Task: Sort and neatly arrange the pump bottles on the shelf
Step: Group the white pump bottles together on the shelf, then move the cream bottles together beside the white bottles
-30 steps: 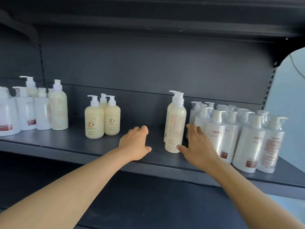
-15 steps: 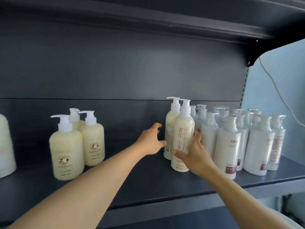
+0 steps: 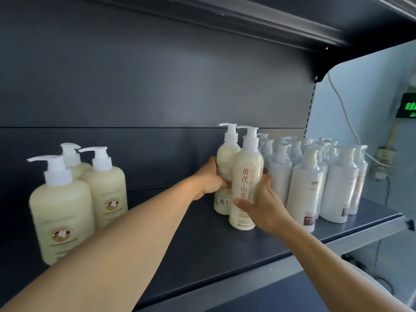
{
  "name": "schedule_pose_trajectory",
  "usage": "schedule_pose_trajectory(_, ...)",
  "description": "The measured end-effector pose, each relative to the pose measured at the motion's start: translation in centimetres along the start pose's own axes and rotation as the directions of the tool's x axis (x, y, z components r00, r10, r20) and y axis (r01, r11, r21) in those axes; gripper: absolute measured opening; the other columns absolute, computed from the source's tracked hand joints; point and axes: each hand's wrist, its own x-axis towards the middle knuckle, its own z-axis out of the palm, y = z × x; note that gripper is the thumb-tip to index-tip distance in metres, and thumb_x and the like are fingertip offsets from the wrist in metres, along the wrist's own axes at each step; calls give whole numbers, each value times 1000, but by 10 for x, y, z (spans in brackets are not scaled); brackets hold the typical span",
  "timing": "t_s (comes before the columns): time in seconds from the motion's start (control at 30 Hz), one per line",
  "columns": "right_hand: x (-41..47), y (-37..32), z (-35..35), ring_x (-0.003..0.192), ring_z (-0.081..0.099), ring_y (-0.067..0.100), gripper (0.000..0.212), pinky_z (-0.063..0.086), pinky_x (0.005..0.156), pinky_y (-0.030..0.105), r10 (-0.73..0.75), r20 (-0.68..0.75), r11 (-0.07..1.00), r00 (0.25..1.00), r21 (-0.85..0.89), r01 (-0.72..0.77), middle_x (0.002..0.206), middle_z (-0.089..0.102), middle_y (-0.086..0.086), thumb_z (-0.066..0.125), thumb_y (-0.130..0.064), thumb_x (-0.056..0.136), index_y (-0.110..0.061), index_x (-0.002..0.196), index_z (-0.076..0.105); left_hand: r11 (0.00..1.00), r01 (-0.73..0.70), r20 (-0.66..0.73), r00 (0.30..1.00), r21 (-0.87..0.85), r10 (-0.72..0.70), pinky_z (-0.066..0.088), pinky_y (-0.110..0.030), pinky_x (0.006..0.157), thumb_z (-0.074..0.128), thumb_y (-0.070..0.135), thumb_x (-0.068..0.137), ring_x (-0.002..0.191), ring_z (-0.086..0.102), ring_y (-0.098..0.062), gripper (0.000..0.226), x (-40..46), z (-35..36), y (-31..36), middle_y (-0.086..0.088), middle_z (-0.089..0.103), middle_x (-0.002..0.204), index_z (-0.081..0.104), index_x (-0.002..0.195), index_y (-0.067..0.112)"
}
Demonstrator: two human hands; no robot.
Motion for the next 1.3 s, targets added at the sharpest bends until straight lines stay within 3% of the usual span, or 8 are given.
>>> schedule_pose_trajectory(0.1, -8, -5, 0, 113, 52, 26, 49, 44, 77, 33, -4, 15, 1000, 1000, 0, 4, 125, 49, 8, 68, -21, 84, -12, 104, 24, 1000, 1, -27, 1000, 16, 0, 46, -42, 100, 79, 10, 72, 114, 56, -17, 74, -11, -4, -2, 1, 61, 120, 36, 132, 17)
schedule_pose_trajectory(0.27, -25, -21, 6, 103, 51, 20, 51, 46, 79, 34, -46, 92, 999, 995, -6, 47, 123, 51, 4, 70, -26, 83, -14, 104, 25, 999, 38, -91, 995, 38, -34, 46, -43, 100, 75, 6, 75, 115, 56, -19, 70, -45, -20, -5, -1, 60, 121, 35, 132, 16)
schedule_pose_trajectory(0.53, -45, -51, 35, 105, 56, 25, 53, 52, 85, 48, -86, 184, 996, 979, 44, 79, 118, 53, 3, 72, -31, 78, -20, 100, 25, 983, 139, -224, 969, 122, -109, 46, -42, 100, 70, 3, 79, 115, 55, -20, 62, -83, -53, -15, -2, 58, 120, 35, 129, 17)
schedule_pose_trajectory(0.73, -52, -67, 50, 99, 58, 26, 56, 53, 81, 46, -83, 174, 996, 981, -20, 88, 113, 53, 1, 71, -36, 79, -18, 101, 23, 957, 240, -308, 934, 166, -181, 46, -30, 80, 68, 8, 83, 104, 53, -18, 69, -90, -73, -25, 0, 54, 111, 21, 133, 13)
schedule_pose_trajectory(0.97, -54, -78, 62, 94, 57, 24, 55, 51, 75, 40, -97, 187, 995, 978, -14, 101, 113, 52, 2, 69, -40, 79, -19, 100, 23, 921, 276, -356, 919, 274, -170, 41, -26, 74, 53, 3, 87, 98, 49, -17, 58, -92, -75, -25, 0, 50, 104, 22, 136, 9)
schedule_pose_trajectory(1.13, -59, -72, 55, 106, 54, 24, 55, 52, 85, 44, -113, 266, 993, 957, 5, 115, 119, 49, 2, 69, -37, 80, -17, 111, 27, 902, 303, -387, 906, 308, -172, 51, -39, 90, 61, 5, 83, 105, 57, -23, 60, -109, -76, -25, -5, 57, 116, 29, 133, 15)
schedule_pose_trajectory(1.3, -82, -78, 29, 114, 46, 23, 59, 47, 84, 35, -229, 233, 915, 945, -279, 290, 123, 45, 4, 64, -44, 82, -14, 123, 33, 862, 316, -402, 904, 396, -147, 45, -32, 97, 62, 9, 87, 115, 53, -21, 67, -151, -78, -16, -7, 51, 130, 25, 142, 18)
